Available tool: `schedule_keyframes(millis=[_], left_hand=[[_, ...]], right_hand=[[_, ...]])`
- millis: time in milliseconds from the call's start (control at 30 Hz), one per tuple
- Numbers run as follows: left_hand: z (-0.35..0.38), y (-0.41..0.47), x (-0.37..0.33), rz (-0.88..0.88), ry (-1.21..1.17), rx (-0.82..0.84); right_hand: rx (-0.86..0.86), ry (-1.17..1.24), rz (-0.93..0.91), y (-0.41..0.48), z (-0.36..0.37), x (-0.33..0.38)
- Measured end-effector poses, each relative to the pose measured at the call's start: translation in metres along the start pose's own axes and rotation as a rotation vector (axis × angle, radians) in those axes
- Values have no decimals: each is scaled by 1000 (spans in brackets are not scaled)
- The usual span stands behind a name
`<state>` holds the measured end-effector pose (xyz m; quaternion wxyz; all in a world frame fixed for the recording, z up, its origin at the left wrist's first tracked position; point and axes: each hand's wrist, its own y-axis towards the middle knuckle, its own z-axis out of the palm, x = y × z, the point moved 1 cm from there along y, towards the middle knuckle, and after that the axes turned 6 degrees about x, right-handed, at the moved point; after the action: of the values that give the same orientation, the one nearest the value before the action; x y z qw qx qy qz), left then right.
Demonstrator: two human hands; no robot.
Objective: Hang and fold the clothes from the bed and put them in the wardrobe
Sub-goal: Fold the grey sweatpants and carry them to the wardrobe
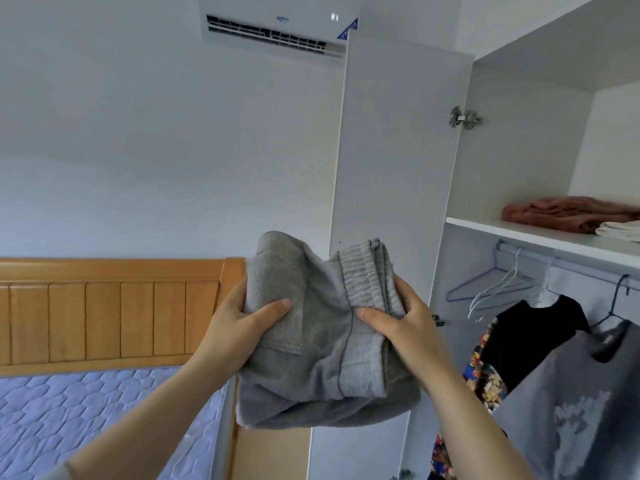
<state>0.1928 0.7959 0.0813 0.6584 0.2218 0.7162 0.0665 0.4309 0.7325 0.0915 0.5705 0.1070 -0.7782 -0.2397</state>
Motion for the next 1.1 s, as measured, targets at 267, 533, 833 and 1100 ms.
schedule_keyframes(millis=[267,533,833,1100], left_hand=[[61,118,28,51,-67,182],[161,231,32,159,-221,490],[293,275,8,233,-386,801],[392,285,-61,58,-825,1112]], right_hand=[[-202,-56,8,59,-46,-45],[-453,-205,35,101,-126,-59],[-728,-378,65,80,-209,-37],[-793,-502,-8,64,-292,7]])
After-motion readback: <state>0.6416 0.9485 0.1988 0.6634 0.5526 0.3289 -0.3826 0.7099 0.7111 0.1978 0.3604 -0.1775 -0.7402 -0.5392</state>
